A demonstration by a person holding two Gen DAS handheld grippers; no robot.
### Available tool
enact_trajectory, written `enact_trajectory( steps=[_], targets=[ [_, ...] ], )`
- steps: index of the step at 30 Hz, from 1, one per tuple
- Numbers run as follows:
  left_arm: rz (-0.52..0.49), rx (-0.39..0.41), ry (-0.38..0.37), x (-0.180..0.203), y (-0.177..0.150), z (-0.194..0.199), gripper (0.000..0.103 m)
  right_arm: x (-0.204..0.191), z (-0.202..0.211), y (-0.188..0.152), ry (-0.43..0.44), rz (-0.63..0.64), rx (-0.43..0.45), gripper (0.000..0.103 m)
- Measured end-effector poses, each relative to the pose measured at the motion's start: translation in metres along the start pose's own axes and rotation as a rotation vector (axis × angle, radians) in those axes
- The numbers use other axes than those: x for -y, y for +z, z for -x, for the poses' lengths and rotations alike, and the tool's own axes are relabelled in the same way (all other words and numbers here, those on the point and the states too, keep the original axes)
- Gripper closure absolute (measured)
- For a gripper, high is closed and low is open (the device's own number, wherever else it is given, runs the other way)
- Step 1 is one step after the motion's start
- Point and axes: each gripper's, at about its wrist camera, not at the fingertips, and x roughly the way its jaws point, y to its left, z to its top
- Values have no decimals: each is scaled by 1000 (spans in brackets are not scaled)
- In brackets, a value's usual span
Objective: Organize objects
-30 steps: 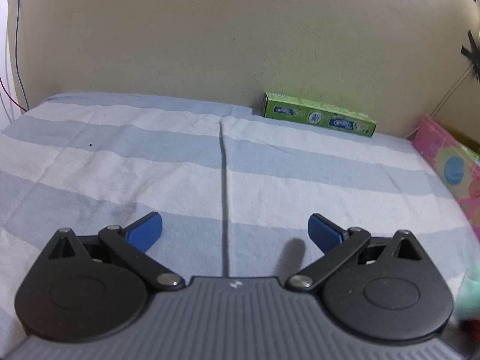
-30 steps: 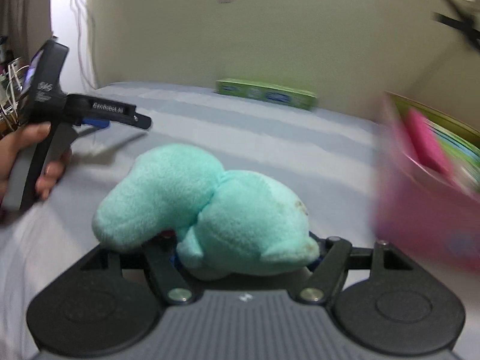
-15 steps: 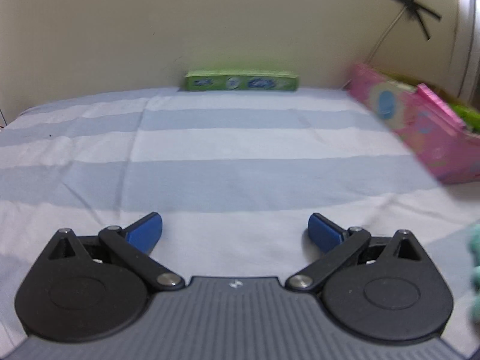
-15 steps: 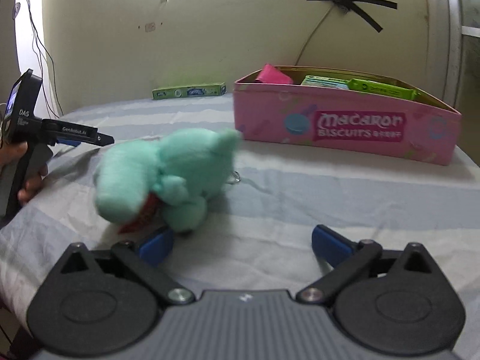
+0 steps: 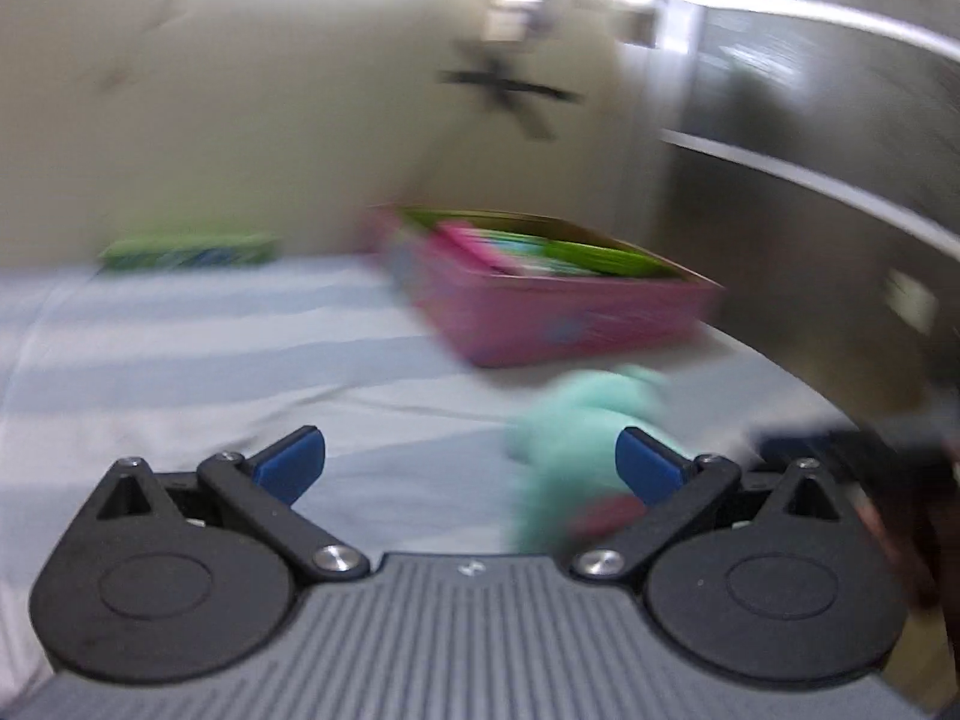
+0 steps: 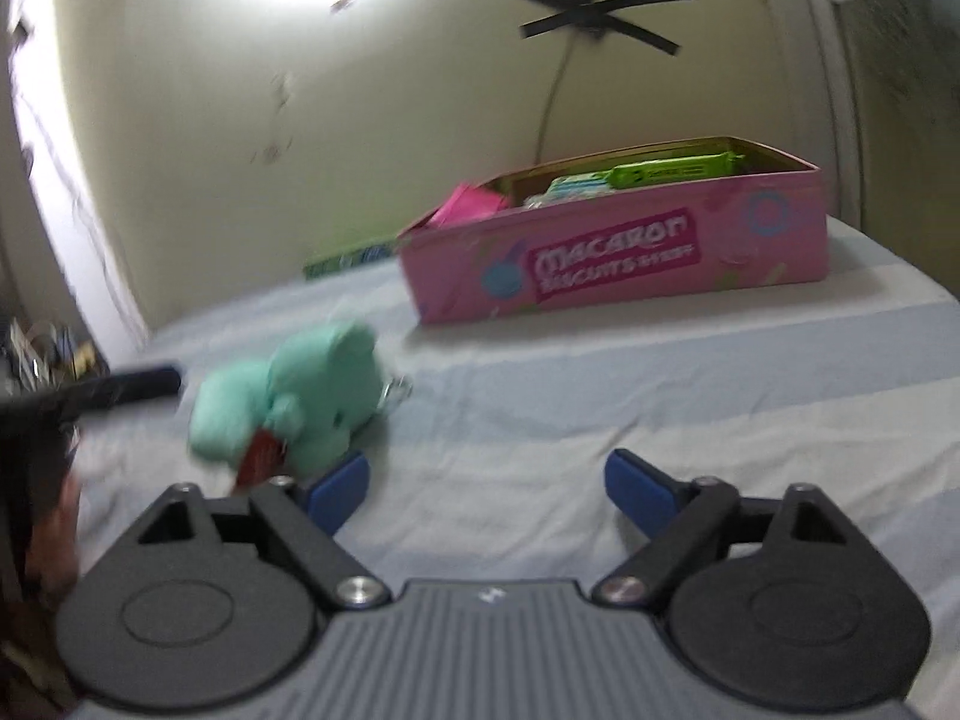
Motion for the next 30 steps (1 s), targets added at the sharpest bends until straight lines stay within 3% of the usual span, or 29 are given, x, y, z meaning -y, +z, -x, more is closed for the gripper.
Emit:
enact_trajectory(
  steps=[5, 9, 11, 13, 17, 21, 27, 30],
  targets=[
    [-203, -21, -101, 41, -1, -9, 0, -5, -25, 17, 39, -14, -4, 29],
    [-221, -46, -73, 48, 4, -33, 7, -14, -48, 23, 73, -45, -33, 33],
    [-134, -37, -35, 33, 13, -40, 6, -19, -54, 25, 83, -52, -31, 33],
    [40, -17, -32, 3, 23, -43, 6, -24, -60, 28, 101, -56, -34, 33],
    [318, -19, 129, -53, 33, -49, 7, -38, -72, 32, 128, -29, -38, 33],
    [491, -22, 47, -81, 25, -40, 7, -50, -78, 34, 154, 23, -40, 32],
    [632, -65, -42, -86, 12, -39, 7, -57, -92, 49, 196, 6, -64, 32],
    [672, -54, -40, -88, 8, -37, 7, -54, -102, 65, 236, -50, -66, 31]
  ],
)
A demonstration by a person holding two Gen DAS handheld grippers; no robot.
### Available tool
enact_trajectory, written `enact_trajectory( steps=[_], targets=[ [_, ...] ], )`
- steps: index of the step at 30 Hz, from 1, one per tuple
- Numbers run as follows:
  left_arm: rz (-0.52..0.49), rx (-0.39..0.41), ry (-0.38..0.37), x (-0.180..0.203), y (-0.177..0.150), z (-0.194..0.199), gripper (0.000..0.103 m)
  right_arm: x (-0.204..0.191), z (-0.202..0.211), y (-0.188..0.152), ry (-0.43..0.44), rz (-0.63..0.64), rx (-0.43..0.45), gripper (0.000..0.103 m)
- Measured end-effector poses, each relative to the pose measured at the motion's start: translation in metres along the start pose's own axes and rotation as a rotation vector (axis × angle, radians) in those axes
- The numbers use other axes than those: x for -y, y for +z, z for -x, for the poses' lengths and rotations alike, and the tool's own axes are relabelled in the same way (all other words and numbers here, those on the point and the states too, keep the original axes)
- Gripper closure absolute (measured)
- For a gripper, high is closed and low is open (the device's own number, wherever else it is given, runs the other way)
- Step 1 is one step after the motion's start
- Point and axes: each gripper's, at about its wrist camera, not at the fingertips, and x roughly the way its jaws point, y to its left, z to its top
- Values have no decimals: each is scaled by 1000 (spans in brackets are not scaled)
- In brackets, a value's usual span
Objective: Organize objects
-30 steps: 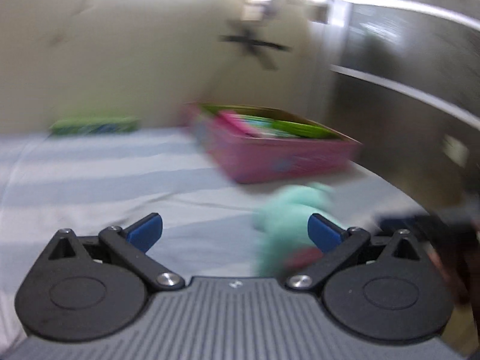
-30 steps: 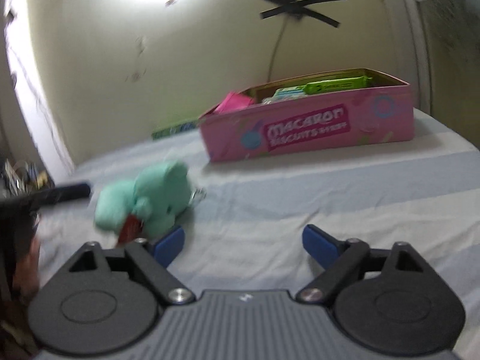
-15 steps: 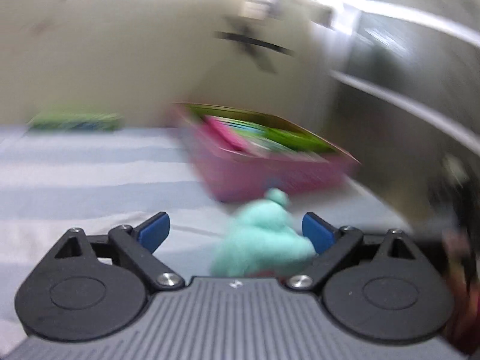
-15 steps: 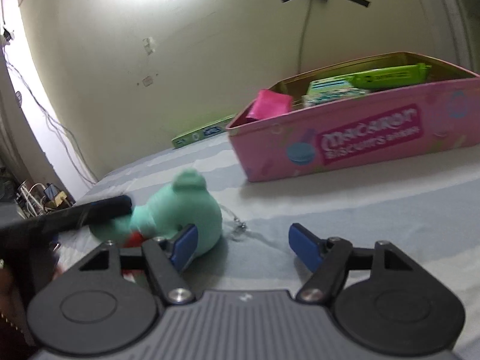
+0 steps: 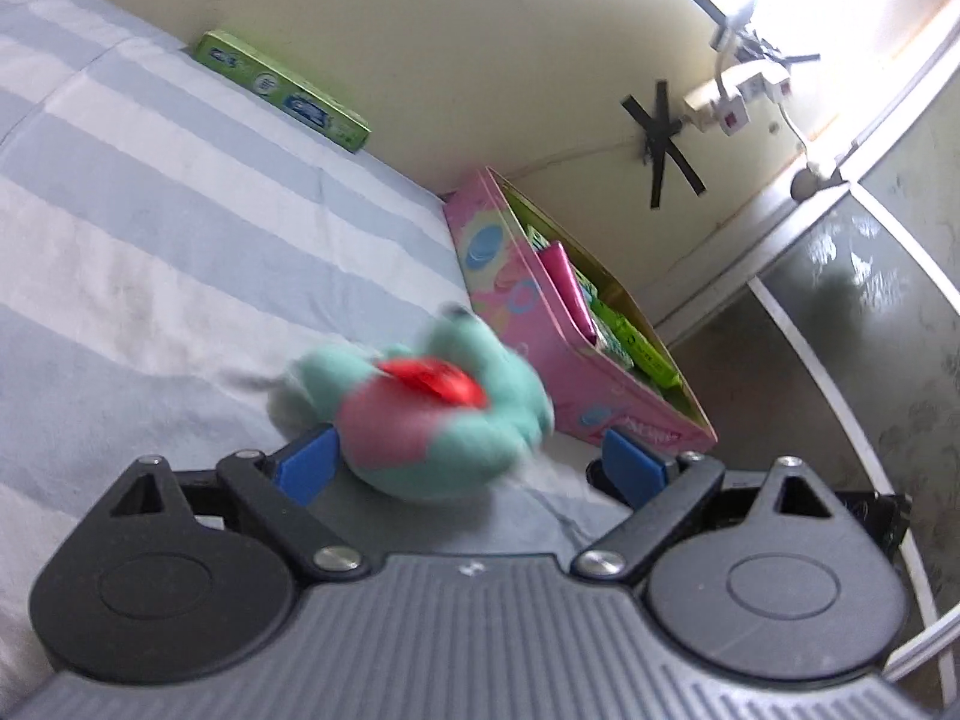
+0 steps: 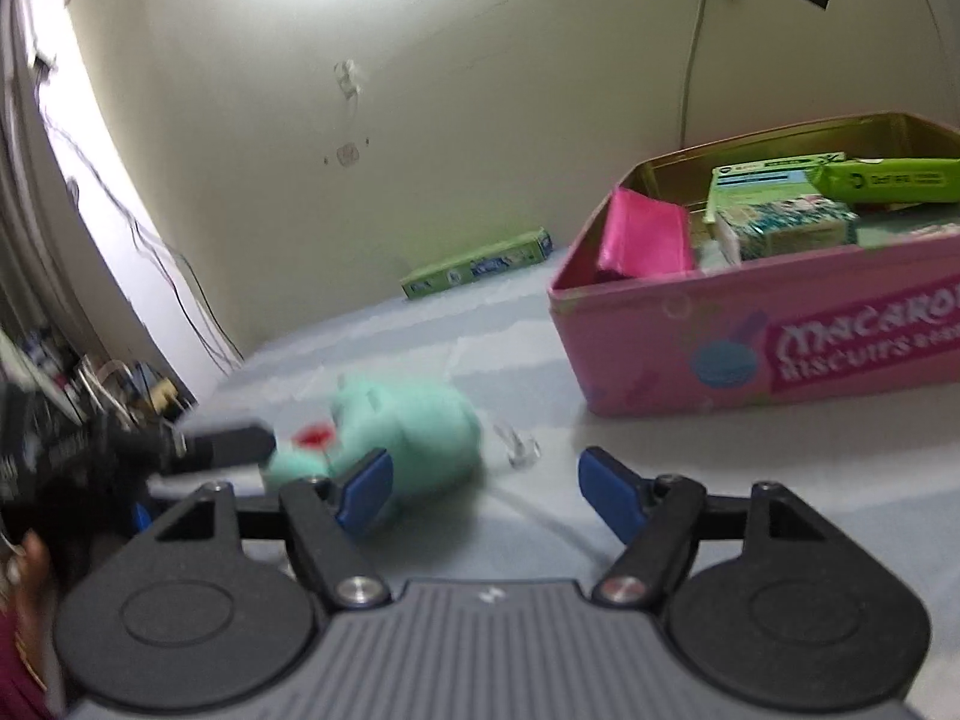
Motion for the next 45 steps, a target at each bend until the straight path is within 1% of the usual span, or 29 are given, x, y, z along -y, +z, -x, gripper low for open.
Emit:
enact_trajectory(
  steps=[3, 5, 8, 9, 10, 12, 13, 14, 15, 16, 17, 18, 19, 22, 24, 27, 29, 32, 35, 37, 39, 42, 45],
  targets=[
    [18, 21, 18, -5, 5, 4, 7, 4, -12, 12, 52, -61, 1, 31],
    [44, 11, 6, -7, 7, 2, 7, 7, -25, 15, 64, -100, -4, 31],
    [42, -17, -15, -2, 2, -5, 7, 15, -42, 8, 106, -171, -31, 30],
    [33, -22, -11, -1, -1, -7, 7, 17, -48, 5, 122, -190, -48, 30],
    [30, -29, -6, 0, -4, -10, 8, 19, -52, 1, 133, -204, -64, 28],
    [47, -49, 0, -4, -10, -17, 8, 19, -55, -3, 156, -195, -65, 30],
    [63, -49, -4, -7, -13, -21, 10, 18, -55, -3, 159, -197, -73, 41],
    [64, -31, -16, -9, -15, -20, 11, 21, -56, -4, 185, -218, -85, 46],
    [55, -30, -20, -8, -16, -21, 14, 26, -56, -5, 205, -244, -93, 48],
    [56, -40, -28, -7, -16, -22, 21, 27, -55, -6, 206, -245, -93, 50],
    [78, -57, -51, -8, -17, -23, 25, 28, -53, -7, 202, -248, -91, 51],
    [104, -73, -67, -10, -18, -24, 27, 29, -49, -7, 203, -252, -89, 51],
    [101, -76, -60, -9, -19, -23, 29, 28, -45, -9, 206, -246, -85, 52],
    [45, -83, -39, 6, -24, -21, 32, 22, -27, -18, 170, -214, -43, 53],
    [27, -120, -52, 18, -28, -27, 32, 27, -11, -26, 148, -226, -10, 53],
    [-20, -180, -84, 40, -38, -45, 32, 47, 20, -39, 115, -284, 33, 53],
    [-60, -220, -112, 57, -44, -60, 32, 62, 45, -47, 73, -316, 72, 53],
    [-120, -287, -150, 84, -52, -86, 32, 81, 71, -56, 23, -368, 121, 53],
    [-181, -318, -167, 108, -58, -104, 32, 105, 90, -62, 18, -442, 155, 53],
    [-191, -331, -180, 120, -52, -114, 32, 111, 99, -55, 3, -443, 183, 53],
    [-207, -322, -205, 128, -42, -116, 32, 111, 103, -39, -8, -411, 221, 53],
    [-262, -241, -210, 151, -12, -118, 32, 109, 101, 1, -1, -359, 272, 53],
    [-289, -152, -181, 166, 23, -126, 32, 99, 83, 53, -9, -287, 306, 53]
  ],
)
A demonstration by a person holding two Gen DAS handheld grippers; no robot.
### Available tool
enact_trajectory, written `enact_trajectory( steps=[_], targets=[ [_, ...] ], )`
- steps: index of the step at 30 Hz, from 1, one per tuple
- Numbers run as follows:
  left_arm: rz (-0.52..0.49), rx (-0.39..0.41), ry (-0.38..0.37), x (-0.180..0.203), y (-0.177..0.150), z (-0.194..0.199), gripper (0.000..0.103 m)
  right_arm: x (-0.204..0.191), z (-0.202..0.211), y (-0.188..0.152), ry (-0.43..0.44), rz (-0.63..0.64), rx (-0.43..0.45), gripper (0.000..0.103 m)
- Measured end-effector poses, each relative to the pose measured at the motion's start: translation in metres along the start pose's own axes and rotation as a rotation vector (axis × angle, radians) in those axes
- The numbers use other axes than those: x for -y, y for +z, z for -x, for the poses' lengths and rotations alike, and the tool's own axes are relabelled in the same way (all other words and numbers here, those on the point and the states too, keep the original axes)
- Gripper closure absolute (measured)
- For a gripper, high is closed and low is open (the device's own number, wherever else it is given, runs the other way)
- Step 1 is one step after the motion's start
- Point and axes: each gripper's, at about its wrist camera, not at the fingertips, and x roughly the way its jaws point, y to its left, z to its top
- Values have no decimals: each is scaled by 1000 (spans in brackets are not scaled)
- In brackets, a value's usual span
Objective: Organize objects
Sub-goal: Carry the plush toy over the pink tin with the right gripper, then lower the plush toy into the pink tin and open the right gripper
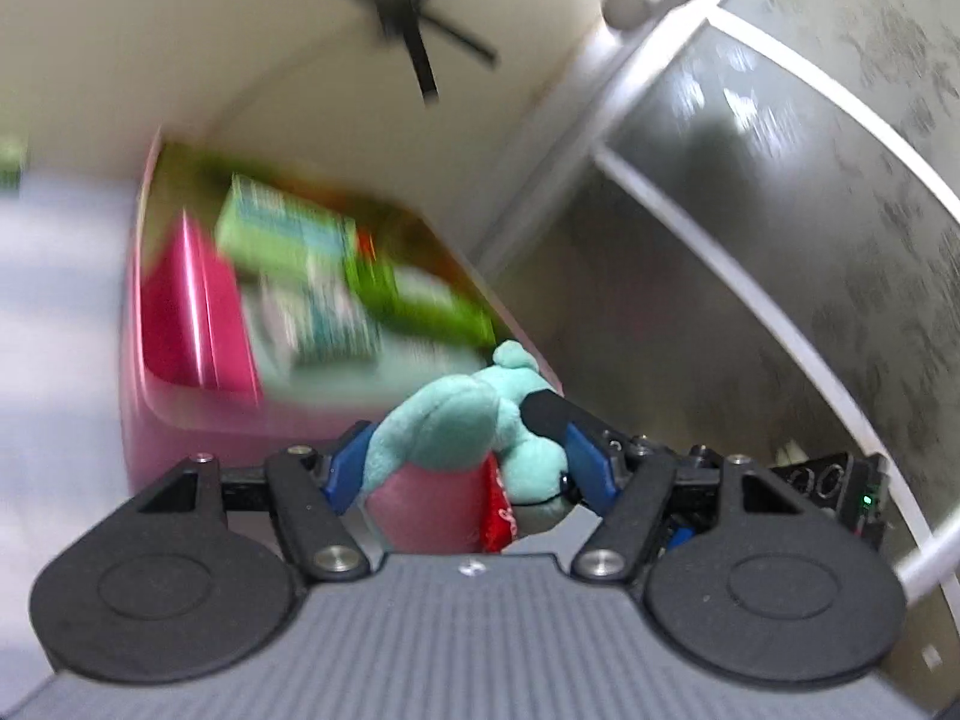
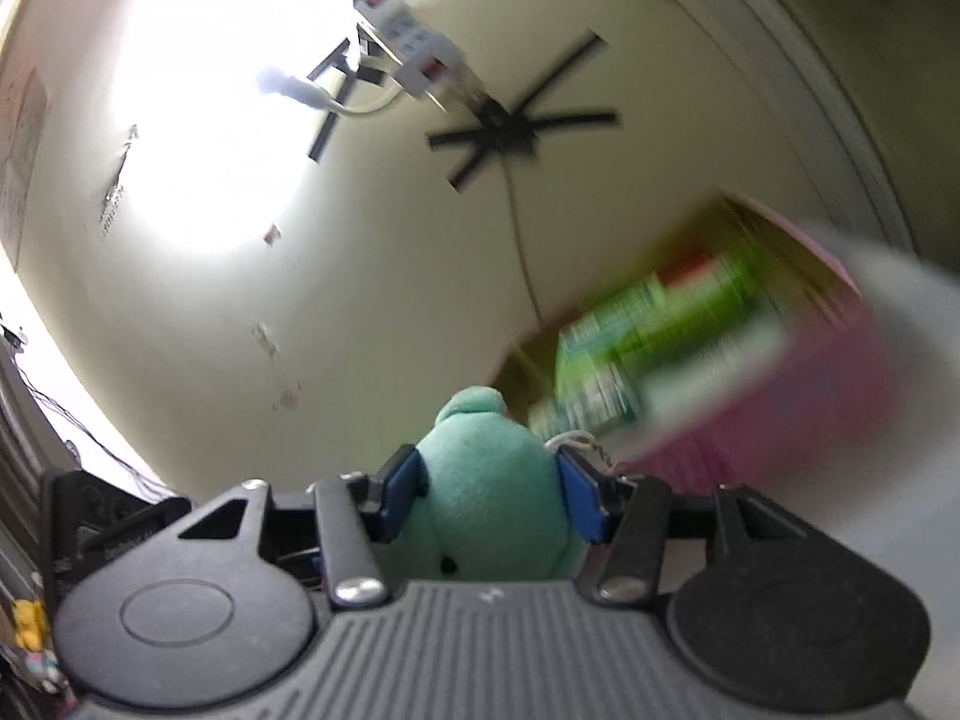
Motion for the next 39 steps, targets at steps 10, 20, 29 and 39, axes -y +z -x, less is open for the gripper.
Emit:
enact_trajectory(
  steps=[10, 20, 29, 39],
  targets=[
    [1, 75, 198, -31, 70, -64, 33, 21, -103, 65, -72, 2, -44, 53],
    [-63, 129, 425, -39, 91, -102, 27, 32, -115, 62, -220, 29, 90, 32],
    [-136, 128, 611, -39, 85, -100, 27, 5, -93, 53, -261, 214, 136, 31],
    [-211, 105, 726, -32, 77, -98, 27, 3, -109, 45, -329, 293, 106, 31]
  ],
)
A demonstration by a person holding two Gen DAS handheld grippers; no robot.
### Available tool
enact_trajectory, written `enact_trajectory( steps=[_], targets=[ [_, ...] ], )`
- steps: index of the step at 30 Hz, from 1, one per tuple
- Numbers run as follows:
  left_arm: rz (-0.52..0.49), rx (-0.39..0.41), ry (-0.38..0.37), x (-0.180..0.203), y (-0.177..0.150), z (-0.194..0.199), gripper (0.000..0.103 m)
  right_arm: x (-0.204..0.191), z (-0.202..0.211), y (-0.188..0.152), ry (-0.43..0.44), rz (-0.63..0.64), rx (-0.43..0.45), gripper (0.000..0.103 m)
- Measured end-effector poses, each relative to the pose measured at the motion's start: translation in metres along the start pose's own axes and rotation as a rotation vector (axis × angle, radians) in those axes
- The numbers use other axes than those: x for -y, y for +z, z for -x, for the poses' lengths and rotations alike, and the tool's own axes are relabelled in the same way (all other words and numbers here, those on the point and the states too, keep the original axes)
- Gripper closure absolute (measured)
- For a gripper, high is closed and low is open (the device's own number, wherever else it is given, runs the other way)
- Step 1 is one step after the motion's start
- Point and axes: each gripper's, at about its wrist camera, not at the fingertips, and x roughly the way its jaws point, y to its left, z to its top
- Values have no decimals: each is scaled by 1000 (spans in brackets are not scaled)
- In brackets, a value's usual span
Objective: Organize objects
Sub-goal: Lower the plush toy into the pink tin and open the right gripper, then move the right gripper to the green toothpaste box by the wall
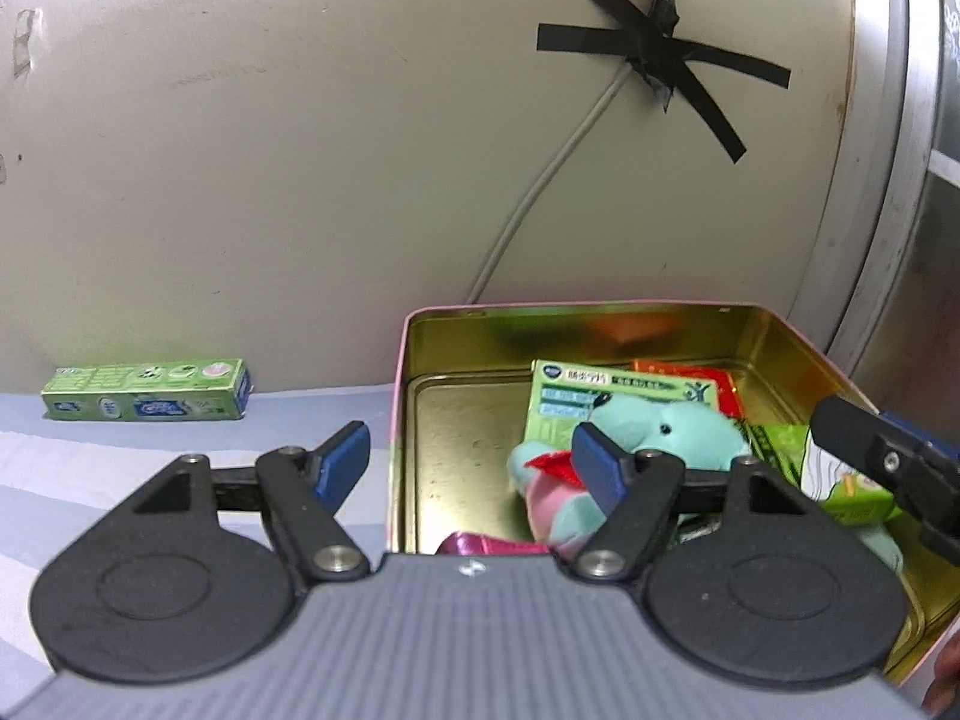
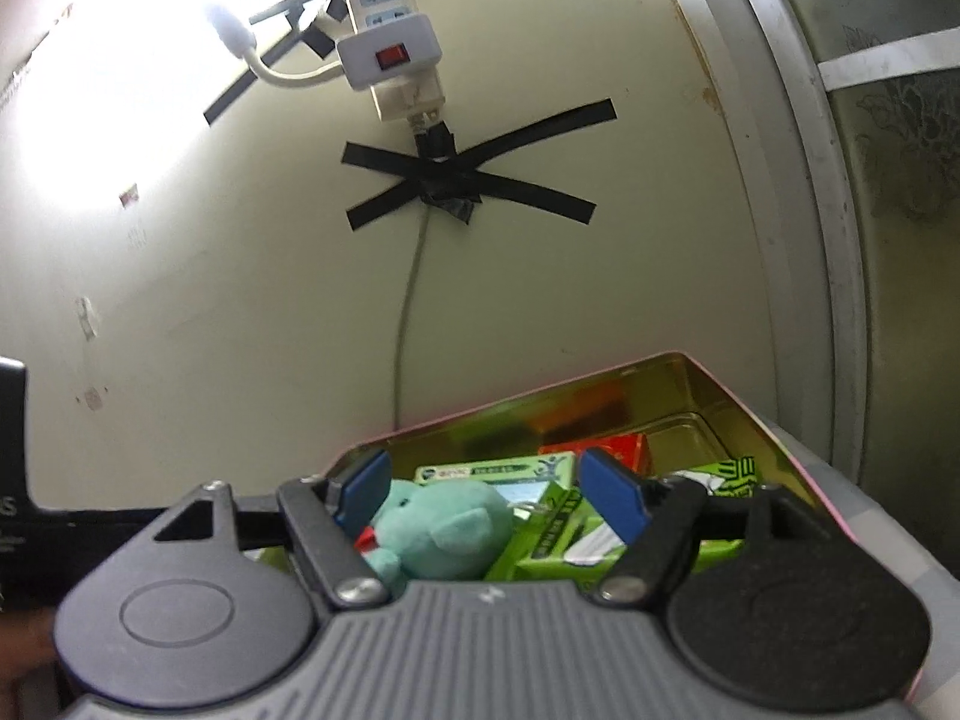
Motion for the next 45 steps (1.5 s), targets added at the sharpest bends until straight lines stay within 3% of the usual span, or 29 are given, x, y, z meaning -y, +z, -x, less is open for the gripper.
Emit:
enact_trajectory(
  steps=[24, 28, 35, 39, 45],
  targets=[
    [-57, -10, 62, -13, -17, 29, 27, -2, -6, -12, -34, 13, -46, 31],
    [-65, -4, 65, -21, -22, 41, 27, -4, 10, -16, -39, 3, -19, 24],
    [-79, 19, 81, -44, -33, 64, 27, -13, 50, -31, -39, -7, 26, 24],
    [-74, 25, 102, -62, -39, 79, 27, -22, 79, -52, -96, 17, 94, 23],
    [-52, 28, 99, -84, -55, 102, 27, -18, 117, -80, -127, -94, 134, 23]
  ],
)
